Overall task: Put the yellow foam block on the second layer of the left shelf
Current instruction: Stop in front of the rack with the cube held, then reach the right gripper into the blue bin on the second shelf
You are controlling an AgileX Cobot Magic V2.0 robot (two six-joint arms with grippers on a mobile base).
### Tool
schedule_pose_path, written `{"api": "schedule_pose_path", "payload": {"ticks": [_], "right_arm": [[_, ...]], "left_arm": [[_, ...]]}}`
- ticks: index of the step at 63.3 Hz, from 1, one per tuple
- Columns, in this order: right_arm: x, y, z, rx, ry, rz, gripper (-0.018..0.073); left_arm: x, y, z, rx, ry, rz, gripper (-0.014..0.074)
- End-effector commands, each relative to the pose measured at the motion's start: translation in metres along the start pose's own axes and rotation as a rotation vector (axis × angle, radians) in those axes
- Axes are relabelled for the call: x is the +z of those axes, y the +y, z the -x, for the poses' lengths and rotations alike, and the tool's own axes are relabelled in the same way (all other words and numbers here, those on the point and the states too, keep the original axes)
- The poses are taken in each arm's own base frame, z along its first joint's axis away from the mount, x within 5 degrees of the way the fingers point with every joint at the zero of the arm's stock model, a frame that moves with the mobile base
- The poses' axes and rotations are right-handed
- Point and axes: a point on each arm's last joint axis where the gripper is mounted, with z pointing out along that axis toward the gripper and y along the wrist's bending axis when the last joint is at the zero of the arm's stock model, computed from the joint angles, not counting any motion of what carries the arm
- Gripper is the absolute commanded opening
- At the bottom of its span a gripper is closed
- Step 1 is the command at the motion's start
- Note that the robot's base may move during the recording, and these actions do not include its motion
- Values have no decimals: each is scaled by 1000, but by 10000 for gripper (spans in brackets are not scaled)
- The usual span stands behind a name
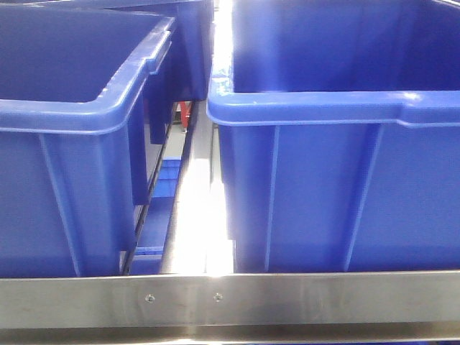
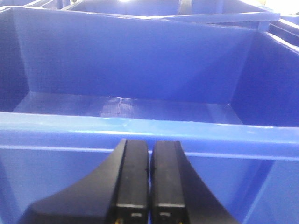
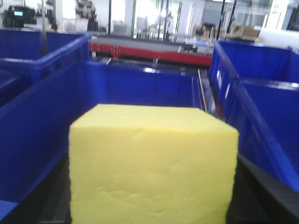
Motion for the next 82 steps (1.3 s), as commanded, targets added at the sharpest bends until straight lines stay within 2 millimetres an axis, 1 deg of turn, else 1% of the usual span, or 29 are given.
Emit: {"api": "schedule_pose_path", "payload": {"ticks": [1,3,4,10,16,22,28,29,35,38,41,45,47,53,55,59,69,82], "right_arm": [[19,-1,24,14,-28,3,287],[27,-1,28,19,-4,6,287],[34,-1,30,21,21,8,287],[63,-2,48,20,87,12,287],[107,-2,64,20,179,17,287],[150,-2,72,19,277,22,287],[183,-1,70,18,369,30,287],[191,0,69,17,388,35,287],[221,6,60,12,472,61,287],[240,13,52,6,514,83,287],[252,17,46,1,540,97,287],[272,26,32,-11,589,122,287],[277,29,28,-17,603,129,287],[299,40,5,-37,674,154,287],[303,42,-1,-39,688,157,287],[313,45,-19,-44,730,162,287],[333,50,-51,-55,776,166,287],[343,53,-77,-61,830,168,287]], "left_arm": [[0,-1,-1,-11,-72,-19,137],[0,-1,-1,-11,-72,-19,137],[0,-1,-1,-11,-72,-19,137],[0,-1,-1,-11,-72,-19,137],[0,-1,-1,-11,-72,-19,137],[0,-1,-1,-11,-72,-19,137],[0,-1,-1,-11,-72,-19,137],[0,-1,-1,-11,-72,-19,137],[0,-1,-1,-11,-72,-19,137],[0,-1,-1,-11,-66,-18,137],[0,-1,-1,-11,-72,-19,137],[0,-1,-1,-11,-72,-19,137],[0,-1,-1,-11,-72,-19,137],[0,-1,-1,-11,-72,-19,137],[0,-1,-1,-11,-72,-19,137],[0,-1,-1,-11,-72,-19,137],[0,-1,-1,-11,-72,-19,137],[0,-1,-1,-11,-72,-19,137]]}}
